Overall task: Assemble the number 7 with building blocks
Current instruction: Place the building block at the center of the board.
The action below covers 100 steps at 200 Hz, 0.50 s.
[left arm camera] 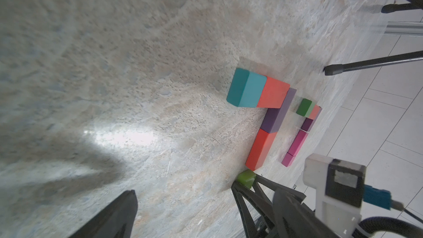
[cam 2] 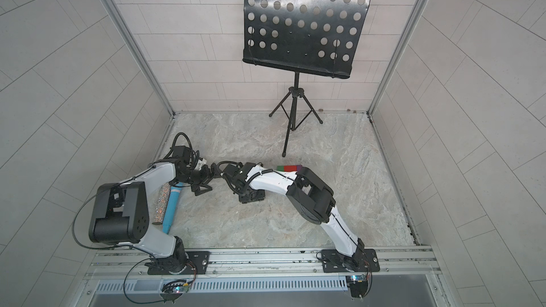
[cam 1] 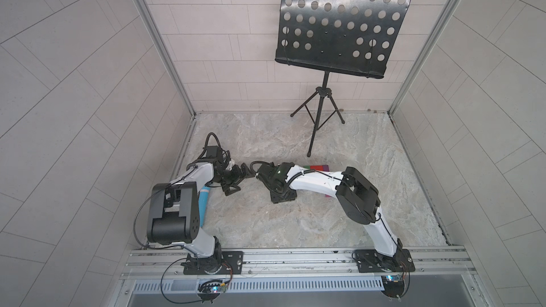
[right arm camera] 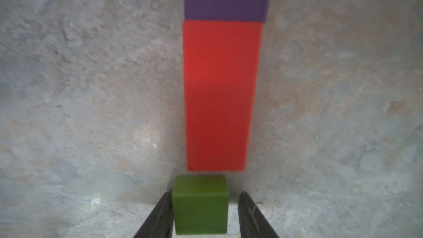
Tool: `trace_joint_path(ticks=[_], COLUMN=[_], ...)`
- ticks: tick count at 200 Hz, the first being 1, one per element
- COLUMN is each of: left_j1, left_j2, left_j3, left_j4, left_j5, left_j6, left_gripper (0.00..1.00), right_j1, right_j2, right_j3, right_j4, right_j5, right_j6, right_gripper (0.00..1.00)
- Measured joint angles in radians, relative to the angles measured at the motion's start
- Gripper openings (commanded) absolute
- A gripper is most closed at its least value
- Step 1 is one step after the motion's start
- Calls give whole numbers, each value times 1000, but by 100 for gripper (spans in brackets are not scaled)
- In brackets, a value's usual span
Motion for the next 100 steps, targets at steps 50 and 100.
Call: trace_joint_path(ticks=[50, 100], left_j1=[0, 0], left_j2=[0, 0], left_j3=[-1, -1], left_j4=[0, 0], left_j5=[0, 0], left_j6=[0, 0], left_gripper=[100, 100], right_j1=[13, 5], right_j2=[-7, -7], right_j3=[-11, -11], right_j4=[-1, 0], right_j5=[7, 7], right_j6=[8, 8], right_gripper=[40, 35])
